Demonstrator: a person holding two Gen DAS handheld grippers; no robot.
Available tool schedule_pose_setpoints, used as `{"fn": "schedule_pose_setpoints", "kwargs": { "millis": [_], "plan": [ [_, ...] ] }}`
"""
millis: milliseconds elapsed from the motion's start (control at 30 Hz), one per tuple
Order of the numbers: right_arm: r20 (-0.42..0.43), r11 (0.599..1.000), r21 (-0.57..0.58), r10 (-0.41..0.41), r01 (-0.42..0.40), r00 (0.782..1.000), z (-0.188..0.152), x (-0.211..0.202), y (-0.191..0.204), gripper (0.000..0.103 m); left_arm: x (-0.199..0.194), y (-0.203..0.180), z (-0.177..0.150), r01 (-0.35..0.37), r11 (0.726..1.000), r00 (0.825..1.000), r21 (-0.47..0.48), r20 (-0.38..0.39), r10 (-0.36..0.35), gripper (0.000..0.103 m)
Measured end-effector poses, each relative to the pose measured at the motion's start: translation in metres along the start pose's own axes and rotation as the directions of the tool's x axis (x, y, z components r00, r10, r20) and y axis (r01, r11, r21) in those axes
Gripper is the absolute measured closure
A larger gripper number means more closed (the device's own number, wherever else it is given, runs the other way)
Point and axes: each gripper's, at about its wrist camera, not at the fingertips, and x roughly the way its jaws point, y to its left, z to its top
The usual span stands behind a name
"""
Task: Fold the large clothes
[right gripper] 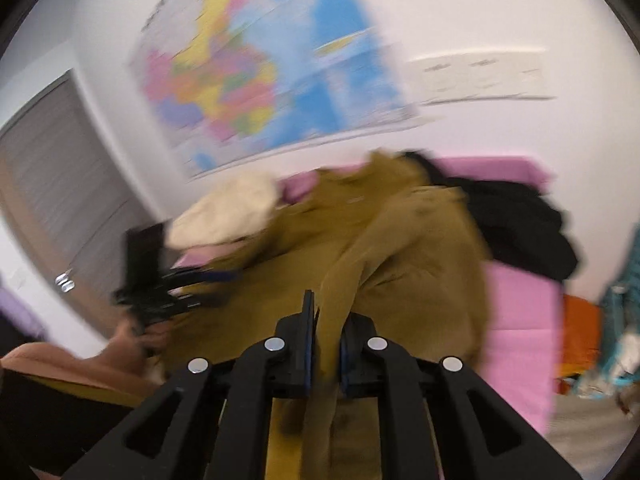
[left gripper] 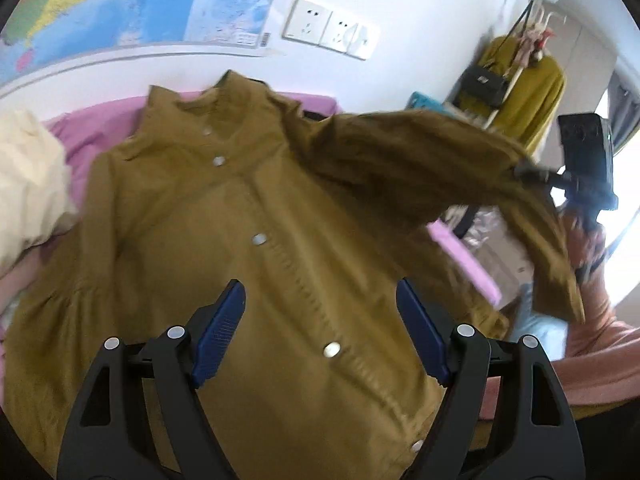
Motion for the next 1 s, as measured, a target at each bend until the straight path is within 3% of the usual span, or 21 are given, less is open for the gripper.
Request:
{"fn": "schedule_pose_setpoints", "kwargs": {
  "millis": [167, 233, 367, 400, 467, 533, 600, 633, 733, 800, 867, 933, 1000],
  "plan": [
    [-0.191, 0.992, -0.016, 0.122, -0.128, 0.974, -0.007, 0.103, 0.031, 0.077, 0.008, 0.007, 0.002, 0.051, 0.998, 0.999, -0.038, -0.002, -0.051, 0.025],
    [-0.271, 0.991, -0.011, 0.125, -0.132, 0.954, -0.011, 0.14, 0.033, 0.06, 0.009, 0.012, -0.001, 0.059, 0.997, 0.998, -0.055, -0.014, -0.06, 0.025],
    [-0.252, 0.992, -0.027, 0.116, -0.126, 0.961, 0.006, 0.14, 0.025, 0.058, 0.008, 0.017, -0.01, 0.062, 0.996, 0.997, -0.064, -0.039, -0.065, 0.021],
    [-0.217, 0.993, -0.04, 0.097, -0.108, 0.971, 0.013, 0.13, 0.019, 0.055, 0.009, 0.017, -0.013, 0.064, 0.996, 0.997, -0.06, -0.047, -0.067, 0.019],
    [-0.11, 0.997, -0.08, -0.029, 0.021, 0.993, 0.032, 0.111, 0.001, 0.043, 0.018, 0.013, -0.017, 0.079, 0.996, 0.993, -0.051, -0.081, -0.083, 0.016],
    [-0.036, 0.985, -0.027, -0.173, 0.172, 0.984, 0.053, 0.102, -0.032, 0.038, 0.032, 0.008, -0.018, 0.103, 0.994, 0.987, -0.048, -0.119, -0.108, 0.014],
    [-0.034, 0.966, 0.063, -0.248, 0.25, 0.968, 0.068, 0.108, -0.067, 0.034, 0.048, 0.0, -0.019, 0.122, 0.992, 0.978, -0.035, -0.164, -0.126, 0.014],
    [-0.051, 0.959, 0.093, -0.264, 0.267, 0.963, 0.075, 0.117, -0.086, 0.029, 0.055, -0.002, -0.019, 0.121, 0.992, 0.976, -0.029, -0.178, -0.124, 0.014],
    [-0.114, 0.929, 0.176, -0.31, 0.326, 0.944, 0.09, 0.15, -0.132, 0.029, 0.078, -0.006, -0.019, 0.099, 0.995, 0.961, -0.025, -0.257, -0.102, 0.018],
    [-0.163, 0.935, 0.237, -0.229, 0.263, 0.96, 0.094, 0.171, -0.159, 0.029, 0.088, -0.004, -0.022, 0.083, 0.996, 0.951, -0.031, -0.296, -0.088, 0.038],
    [-0.207, 0.936, 0.211, -0.239, 0.282, 0.949, 0.098, 0.192, -0.169, 0.04, 0.095, 0.0, -0.024, 0.066, 0.997, 0.938, -0.038, -0.338, -0.075, 0.054],
    [-0.251, 0.948, 0.164, -0.226, 0.271, 0.941, 0.102, 0.206, -0.165, 0.088, 0.095, 0.004, -0.024, 0.068, 0.997, 0.935, -0.047, -0.345, -0.081, 0.064],
    [-0.246, 0.946, 0.106, -0.274, 0.307, 0.93, 0.108, 0.2, -0.159, 0.097, 0.088, 0.004, -0.02, 0.089, 0.995, 0.942, -0.036, -0.321, -0.096, 0.086]
  ]
}}
